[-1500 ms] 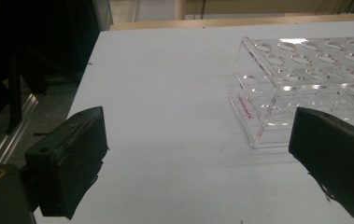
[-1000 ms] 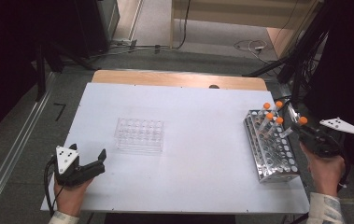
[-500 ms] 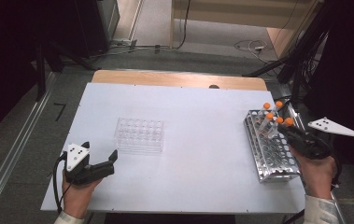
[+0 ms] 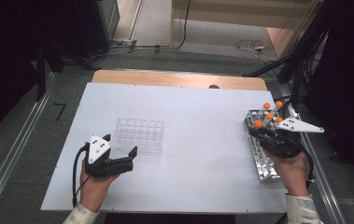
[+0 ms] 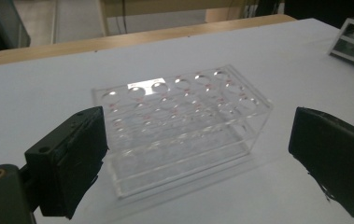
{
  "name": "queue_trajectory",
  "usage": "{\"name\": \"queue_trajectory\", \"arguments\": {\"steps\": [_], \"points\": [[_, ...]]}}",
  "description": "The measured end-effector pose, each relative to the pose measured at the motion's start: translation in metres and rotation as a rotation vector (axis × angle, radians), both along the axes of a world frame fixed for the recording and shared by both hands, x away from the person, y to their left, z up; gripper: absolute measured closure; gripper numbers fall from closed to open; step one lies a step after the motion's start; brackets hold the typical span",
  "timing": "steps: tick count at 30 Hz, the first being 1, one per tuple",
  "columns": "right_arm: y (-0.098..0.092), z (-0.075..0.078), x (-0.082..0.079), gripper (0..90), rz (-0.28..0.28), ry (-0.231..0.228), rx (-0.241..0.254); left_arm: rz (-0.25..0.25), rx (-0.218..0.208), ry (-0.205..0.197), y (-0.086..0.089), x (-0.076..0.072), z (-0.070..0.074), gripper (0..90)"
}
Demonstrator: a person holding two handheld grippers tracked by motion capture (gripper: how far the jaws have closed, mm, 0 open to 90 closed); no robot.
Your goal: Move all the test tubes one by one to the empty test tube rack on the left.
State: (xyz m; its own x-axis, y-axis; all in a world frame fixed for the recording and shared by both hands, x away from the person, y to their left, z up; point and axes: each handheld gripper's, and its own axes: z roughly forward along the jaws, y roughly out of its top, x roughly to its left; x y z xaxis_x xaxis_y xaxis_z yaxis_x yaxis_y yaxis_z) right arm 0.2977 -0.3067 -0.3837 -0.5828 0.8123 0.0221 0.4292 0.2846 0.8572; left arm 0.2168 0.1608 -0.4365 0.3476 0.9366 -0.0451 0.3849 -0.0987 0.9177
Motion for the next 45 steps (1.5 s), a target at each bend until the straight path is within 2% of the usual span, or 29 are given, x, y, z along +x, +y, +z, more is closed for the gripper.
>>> {"name": "queue_trajectory", "arguments": {"steps": [4, 11, 14, 15, 17, 23, 29, 32, 38, 41, 45], "points": [[0.013, -0.005, 0.001, 72.1, 0.034, 0.011, -0.004, -0.036, 0.018, -0.007, -0.018, 0.007, 0.003, 4.8], [0.037, -0.013, 0.0, 72.1, 0.093, 0.008, -0.023, -0.109, 0.012, 0.003, -0.045, 0.016, 0.004, 5.3], [0.044, -0.016, -0.001, 72.1, 0.109, 0.011, -0.029, -0.122, 0.004, 0.006, -0.05, 0.018, 0.005, 5.9], [0.055, -0.02, -0.002, 72.1, 0.131, 0.015, -0.04, -0.139, -0.012, 0.015, -0.054, 0.02, 0.005, 6.8], [0.063, -0.023, -0.002, 72.1, 0.151, 0.023, -0.049, -0.152, -0.02, 0.025, -0.058, 0.022, 0.005, 7.0], [0.086, -0.035, 0.001, 72.1, 0.206, 0.045, -0.066, -0.182, -0.004, 0.027, -0.07, 0.028, 0.006, 7.2], [0.11, -0.044, -0.001, 72.1, 0.257, 0.053, -0.076, -0.21, 0.012, 0.016, -0.082, 0.032, 0.006, 12.4], [0.12, -0.048, -0.001, 72.1, 0.283, 0.055, -0.083, -0.22, 0.007, 0.016, -0.086, 0.035, 0.007, 12.6], [0.138, -0.053, -0.004, 72.1, 0.325, 0.058, -0.099, -0.258, -0.007, 0.015, -0.094, 0.037, 0.011, 17.8], [0.147, -0.053, -0.006, 72.1, 0.347, 0.051, -0.1, -0.301, -0.014, 0.001, -0.102, 0.036, 0.014, 24.1], [0.156, -0.053, -0.008, 72.1, 0.368, 0.049, -0.099, -0.339, -0.026, 0.009, -0.109, 0.037, 0.015, 32.0]]}}
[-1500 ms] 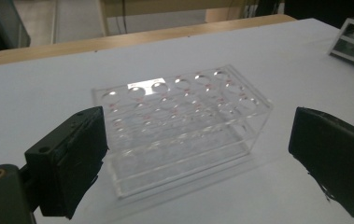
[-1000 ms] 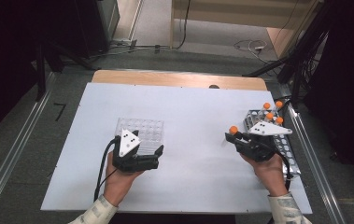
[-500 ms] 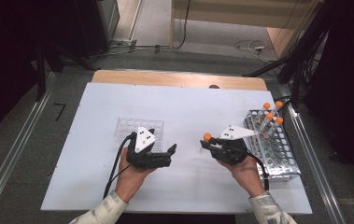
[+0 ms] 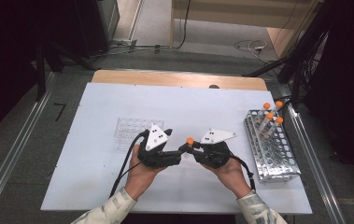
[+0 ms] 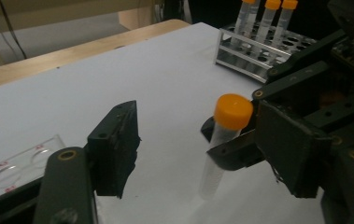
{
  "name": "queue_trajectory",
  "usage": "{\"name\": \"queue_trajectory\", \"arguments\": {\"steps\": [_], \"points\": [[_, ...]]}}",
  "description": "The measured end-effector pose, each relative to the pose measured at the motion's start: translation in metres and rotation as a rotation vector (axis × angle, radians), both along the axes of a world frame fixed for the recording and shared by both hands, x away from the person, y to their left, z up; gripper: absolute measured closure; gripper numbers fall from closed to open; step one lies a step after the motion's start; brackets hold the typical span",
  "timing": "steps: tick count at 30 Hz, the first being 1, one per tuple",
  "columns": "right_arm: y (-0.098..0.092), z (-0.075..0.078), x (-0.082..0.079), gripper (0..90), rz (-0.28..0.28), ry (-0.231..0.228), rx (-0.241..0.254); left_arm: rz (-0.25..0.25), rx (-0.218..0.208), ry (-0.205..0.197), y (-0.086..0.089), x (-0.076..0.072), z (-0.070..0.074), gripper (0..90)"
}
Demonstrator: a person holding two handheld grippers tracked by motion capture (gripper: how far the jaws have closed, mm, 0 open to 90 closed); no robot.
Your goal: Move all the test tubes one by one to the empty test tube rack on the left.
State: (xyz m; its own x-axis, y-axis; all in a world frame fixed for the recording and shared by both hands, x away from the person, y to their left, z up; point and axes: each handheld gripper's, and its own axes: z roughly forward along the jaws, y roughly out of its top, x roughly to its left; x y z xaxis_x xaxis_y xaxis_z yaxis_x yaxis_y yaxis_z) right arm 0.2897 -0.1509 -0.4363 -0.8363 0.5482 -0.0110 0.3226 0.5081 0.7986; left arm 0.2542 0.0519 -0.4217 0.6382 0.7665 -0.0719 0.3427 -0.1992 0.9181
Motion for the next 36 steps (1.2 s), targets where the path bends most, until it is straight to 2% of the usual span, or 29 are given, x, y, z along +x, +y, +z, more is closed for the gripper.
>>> {"name": "queue_trajectory", "arguments": {"steps": [9, 14, 22, 23, 26, 28, 31, 36], "points": [[0.011, -0.001, -0.004, 72.1, 0.037, -0.004, -0.006, -0.056, -0.001, 0.022, -0.006, 0.002, -0.004, 54.8], [0.012, -0.001, -0.005, 72.1, 0.039, -0.002, -0.009, -0.078, 0.008, 0.021, -0.007, 0.001, -0.005, 68.7], [0.012, -0.001, -0.005, 71.3, 0.042, 0.005, -0.002, -0.088, 0.008, 0.021, -0.006, 0.002, -0.003, 70.4], [0.012, -0.001, -0.004, 70.1, 0.044, 0.007, 0.0, -0.084, 0.003, 0.019, -0.005, 0.001, -0.003, 70.5], [0.012, -0.001, -0.004, 58.3, 0.061, 0.014, 0.008, -0.078, -0.004, 0.014, 0.0, 0.002, 0.003, 70.6], [0.011, -0.001, -0.005, 49.7, 0.055, 0.001, 0.0, -0.066, -0.022, 0.016, 0.007, 0.003, 0.008, 70.6], [0.008, 0.001, -0.006, 41.8, 0.034, 0.0, 0.01, -0.046, -0.044, 0.02, 0.02, 0.004, 0.018, 70.5], [0.003, 0.004, -0.004, 34.6, 0.002, 0.007, 0.026, -0.01, -0.072, 0.016, 0.041, 0.004, 0.03, 70.5]]}}
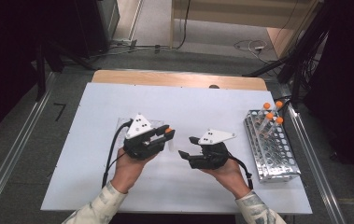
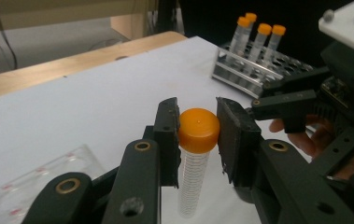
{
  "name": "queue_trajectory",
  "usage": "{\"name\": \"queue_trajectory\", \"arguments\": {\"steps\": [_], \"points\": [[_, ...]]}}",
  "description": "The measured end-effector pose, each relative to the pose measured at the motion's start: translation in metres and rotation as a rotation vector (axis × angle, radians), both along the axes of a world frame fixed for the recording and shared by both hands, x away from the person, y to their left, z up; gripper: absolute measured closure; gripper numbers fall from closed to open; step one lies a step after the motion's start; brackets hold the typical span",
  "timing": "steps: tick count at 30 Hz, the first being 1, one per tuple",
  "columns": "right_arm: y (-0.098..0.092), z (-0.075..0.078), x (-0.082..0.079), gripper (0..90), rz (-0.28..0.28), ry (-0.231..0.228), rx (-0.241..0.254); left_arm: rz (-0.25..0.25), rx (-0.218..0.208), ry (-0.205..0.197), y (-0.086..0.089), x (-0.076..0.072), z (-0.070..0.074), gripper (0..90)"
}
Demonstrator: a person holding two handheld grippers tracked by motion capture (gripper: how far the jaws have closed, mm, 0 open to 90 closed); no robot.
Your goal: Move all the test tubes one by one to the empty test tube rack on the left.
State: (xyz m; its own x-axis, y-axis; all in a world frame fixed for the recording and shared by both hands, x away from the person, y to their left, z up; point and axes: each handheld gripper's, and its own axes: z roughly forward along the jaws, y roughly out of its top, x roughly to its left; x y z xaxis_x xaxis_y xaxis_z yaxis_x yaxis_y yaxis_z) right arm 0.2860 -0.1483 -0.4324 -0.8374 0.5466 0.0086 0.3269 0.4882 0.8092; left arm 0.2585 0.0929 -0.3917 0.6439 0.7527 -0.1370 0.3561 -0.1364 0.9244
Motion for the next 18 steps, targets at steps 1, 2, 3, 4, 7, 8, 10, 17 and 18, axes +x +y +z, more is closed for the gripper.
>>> {"name": "queue_trajectory", "arguments": {"steps": [1, 2, 3, 4, 7, 8, 10, 17, 18], "points": [[0.0, 0.0, 0.0, 34.6, 0.0, 0.0, 0.0, 0.013, -0.003, -0.002, 0.006, 0.0, 0.002, 70.5], [-0.002, 0.0, 0.001, 31.7, -0.013, 0.012, -0.004, 0.025, -0.006, -0.003, 0.012, 0.0, 0.005, 70.5], [-0.003, 0.0, 0.002, 31.2, -0.023, 0.015, -0.005, 0.039, -0.012, -0.003, 0.017, 0.0, 0.007, 70.5], [-0.004, 0.0, 0.002, 30.8, -0.027, 0.018, -0.005, 0.053, -0.015, -0.005, 0.024, 0.0, 0.009, 70.5], [-0.005, 0.0, 0.002, 29.5, -0.039, 0.017, -0.01, 0.097, -0.024, -0.009, 0.042, 0.0, 0.013, 70.5], [-0.007, 0.0, 0.002, 28.8, -0.055, 0.011, -0.017, 0.114, -0.025, -0.007, 0.048, 0.0, 0.015, 70.4], [-0.007, 0.0, 0.003, 28.6, -0.063, 0.011, -0.021, 0.143, -0.03, -0.007, 0.06, 0.0, 0.018, 70.4], [-0.012, -0.001, 0.004, 22.2, -0.105, -0.008, -0.04, 0.25, -0.01, -0.007, 0.093, -0.001, 0.022, 70.4], [-0.012, -0.001, 0.004, 22.2, -0.105, -0.008, -0.04, 0.261, -0.002, -0.004, 0.097, -0.001, 0.022, 70.4]]}}
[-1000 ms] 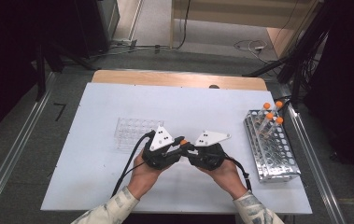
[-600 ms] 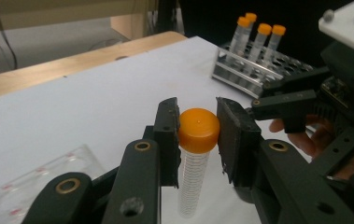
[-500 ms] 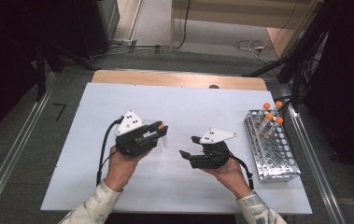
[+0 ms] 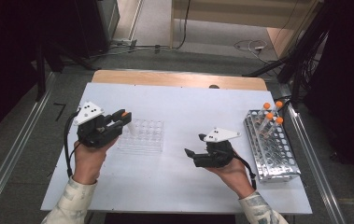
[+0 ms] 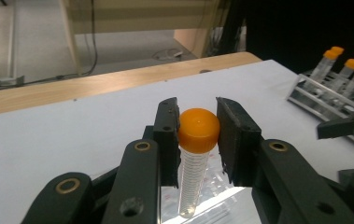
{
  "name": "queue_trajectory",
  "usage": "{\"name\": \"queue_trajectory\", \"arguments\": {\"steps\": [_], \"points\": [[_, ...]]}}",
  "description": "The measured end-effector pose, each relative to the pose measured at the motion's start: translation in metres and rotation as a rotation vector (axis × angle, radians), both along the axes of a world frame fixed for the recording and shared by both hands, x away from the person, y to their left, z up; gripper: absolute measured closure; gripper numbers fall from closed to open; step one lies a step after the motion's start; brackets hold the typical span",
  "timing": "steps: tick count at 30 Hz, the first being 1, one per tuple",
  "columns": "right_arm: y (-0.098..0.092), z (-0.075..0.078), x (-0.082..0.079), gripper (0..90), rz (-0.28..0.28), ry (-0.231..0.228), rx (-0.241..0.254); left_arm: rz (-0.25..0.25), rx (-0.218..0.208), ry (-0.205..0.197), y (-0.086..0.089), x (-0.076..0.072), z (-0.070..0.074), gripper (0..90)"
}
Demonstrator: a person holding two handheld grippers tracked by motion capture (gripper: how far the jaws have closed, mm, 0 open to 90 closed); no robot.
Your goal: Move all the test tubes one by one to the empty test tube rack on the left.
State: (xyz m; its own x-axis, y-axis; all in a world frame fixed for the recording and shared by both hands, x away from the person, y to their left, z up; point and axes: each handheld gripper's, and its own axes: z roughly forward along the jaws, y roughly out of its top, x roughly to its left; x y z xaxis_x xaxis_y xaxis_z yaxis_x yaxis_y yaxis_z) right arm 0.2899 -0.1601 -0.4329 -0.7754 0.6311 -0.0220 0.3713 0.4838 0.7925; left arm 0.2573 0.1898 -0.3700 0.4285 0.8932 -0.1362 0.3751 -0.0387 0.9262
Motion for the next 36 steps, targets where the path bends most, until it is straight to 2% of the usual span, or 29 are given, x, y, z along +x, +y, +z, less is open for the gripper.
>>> {"name": "queue_trajectory", "arguments": {"steps": [1, 3, 8, 14, 25, 27, 31, 33, 36], "points": [[-0.001, 0.0, 0.0, 17.8, -0.018, 0.004, 0.0, 0.01, 0.005, 0.003, 0.003, 0.0, -0.001, 70.4], [-0.003, 0.001, 0.001, 15.7, -0.033, 0.005, 0.0, 0.025, 0.016, 0.012, 0.009, 0.0, -0.003, 70.4], [-0.006, 0.002, 0.001, 14.1, -0.053, 0.009, 0.003, 0.059, 0.03, 0.015, 0.018, 0.0, -0.005, 70.4], [-0.006, 0.001, 0.001, 14.2, -0.046, 0.011, 0.002, 0.091, 0.047, 0.003, 0.023, 0.001, -0.005, 70.4], [-0.008, 0.002, 0.001, 14.6, -0.046, 0.014, 0.006, 0.093, 0.089, 0.038, 0.021, 0.011, -0.022, 70.3], [-0.008, 0.002, 0.0, 14.6, -0.046, 0.013, 0.007, 0.089, 0.105, 0.053, 0.018, 0.013, -0.027, 70.2], [-0.01, 0.003, 0.0, 14.6, -0.05, 0.011, 0.007, 0.081, 0.168, 0.082, 0.012, 0.013, -0.038, 69.9], [-0.011, 0.003, 0.0, 14.8, -0.049, 0.011, 0.01, 0.083, 0.161, 0.089, 0.011, 0.013, -0.042, 69.4], [-0.012, 0.003, 0.0, 14.8, -0.052, 0.009, 0.01, 0.08, 0.179, 0.103, 0.01, 0.013, -0.043, 69.4]]}}
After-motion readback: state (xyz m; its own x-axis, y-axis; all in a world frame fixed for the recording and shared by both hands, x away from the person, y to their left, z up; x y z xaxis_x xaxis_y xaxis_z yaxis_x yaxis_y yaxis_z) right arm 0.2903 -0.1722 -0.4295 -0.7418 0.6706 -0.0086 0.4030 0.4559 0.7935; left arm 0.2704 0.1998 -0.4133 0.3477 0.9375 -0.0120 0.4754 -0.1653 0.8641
